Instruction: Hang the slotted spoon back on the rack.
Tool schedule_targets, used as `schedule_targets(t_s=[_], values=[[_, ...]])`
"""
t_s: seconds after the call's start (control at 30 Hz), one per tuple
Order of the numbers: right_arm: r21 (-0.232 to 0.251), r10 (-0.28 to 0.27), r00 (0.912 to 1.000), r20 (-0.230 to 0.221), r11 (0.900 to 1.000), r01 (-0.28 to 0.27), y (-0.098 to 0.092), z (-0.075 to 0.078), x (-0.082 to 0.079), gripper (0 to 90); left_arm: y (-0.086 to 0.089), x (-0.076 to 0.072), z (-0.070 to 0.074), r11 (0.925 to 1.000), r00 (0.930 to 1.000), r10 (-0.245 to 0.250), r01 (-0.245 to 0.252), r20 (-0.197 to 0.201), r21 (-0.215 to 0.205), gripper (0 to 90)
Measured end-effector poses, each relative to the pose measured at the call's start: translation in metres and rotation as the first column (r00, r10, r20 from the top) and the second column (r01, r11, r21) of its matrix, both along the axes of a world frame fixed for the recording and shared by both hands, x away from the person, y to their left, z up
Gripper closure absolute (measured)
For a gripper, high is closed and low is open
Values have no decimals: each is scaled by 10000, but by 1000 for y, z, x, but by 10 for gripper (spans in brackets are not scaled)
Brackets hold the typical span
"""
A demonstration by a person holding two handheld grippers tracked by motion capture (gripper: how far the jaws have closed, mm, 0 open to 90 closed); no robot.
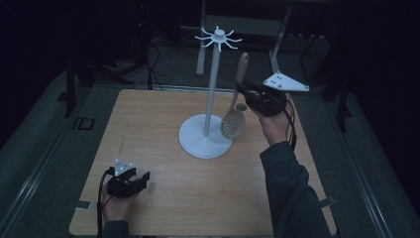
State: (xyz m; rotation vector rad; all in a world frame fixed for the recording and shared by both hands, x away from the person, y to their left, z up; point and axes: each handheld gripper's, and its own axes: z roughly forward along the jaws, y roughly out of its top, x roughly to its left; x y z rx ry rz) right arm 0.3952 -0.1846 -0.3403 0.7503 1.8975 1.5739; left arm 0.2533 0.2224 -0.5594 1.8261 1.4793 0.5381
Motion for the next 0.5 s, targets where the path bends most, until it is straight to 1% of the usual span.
schedule_targets(t_s=[0.27,0.5], values=[[-65,-1,10000,-38,10000,0,5,3,6,725,0,0,0,10000,10000,10,-10,12,-23,425],[56,65,9999,-157,10000,-64,9,6,11,725,0,0,0,10000,10000,7,-7,-1,-21,426]])
